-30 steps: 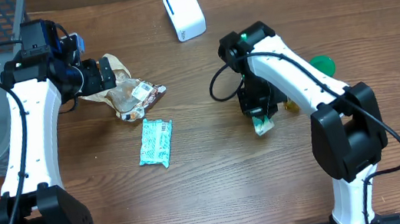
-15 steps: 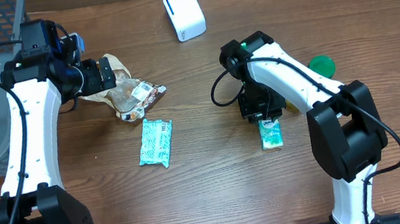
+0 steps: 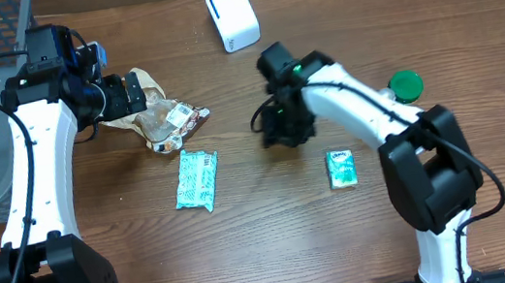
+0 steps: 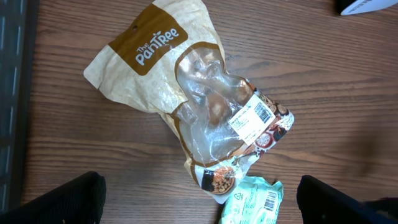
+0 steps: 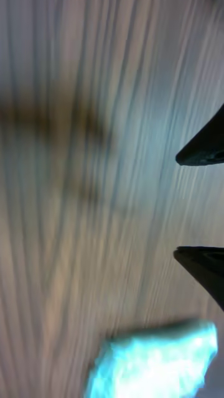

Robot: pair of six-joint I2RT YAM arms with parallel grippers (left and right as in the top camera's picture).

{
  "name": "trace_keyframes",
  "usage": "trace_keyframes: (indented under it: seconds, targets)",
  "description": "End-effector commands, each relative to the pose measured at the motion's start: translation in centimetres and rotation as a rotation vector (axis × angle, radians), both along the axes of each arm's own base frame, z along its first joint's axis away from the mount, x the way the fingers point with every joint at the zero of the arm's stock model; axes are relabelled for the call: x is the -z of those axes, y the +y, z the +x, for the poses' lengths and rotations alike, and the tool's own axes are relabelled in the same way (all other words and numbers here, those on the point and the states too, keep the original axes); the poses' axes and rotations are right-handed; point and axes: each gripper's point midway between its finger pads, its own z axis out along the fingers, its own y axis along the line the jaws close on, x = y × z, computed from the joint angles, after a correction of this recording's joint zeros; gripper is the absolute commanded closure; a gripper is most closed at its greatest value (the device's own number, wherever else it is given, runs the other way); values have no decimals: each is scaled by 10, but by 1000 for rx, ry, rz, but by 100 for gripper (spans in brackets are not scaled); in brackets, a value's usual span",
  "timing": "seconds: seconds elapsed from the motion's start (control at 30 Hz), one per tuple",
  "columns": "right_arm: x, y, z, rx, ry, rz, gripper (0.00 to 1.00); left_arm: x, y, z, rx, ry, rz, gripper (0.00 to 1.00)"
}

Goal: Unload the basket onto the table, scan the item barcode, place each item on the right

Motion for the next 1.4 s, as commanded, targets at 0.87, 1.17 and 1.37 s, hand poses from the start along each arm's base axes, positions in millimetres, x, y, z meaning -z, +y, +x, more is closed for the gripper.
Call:
trace_keyframes:
  seconds: [0.87,1.17,1.37]
  targets:
    - [-31,159,9,-145,-560,120,37,-3,-5,1,39,-14,3,0]
    - [-19,151,5,-147,-544,90,35,-3,-5,1,38,-14,3,1]
    - [-10,147,1,-152,-529,74,33,-3,-5,1,39,-14,3,1]
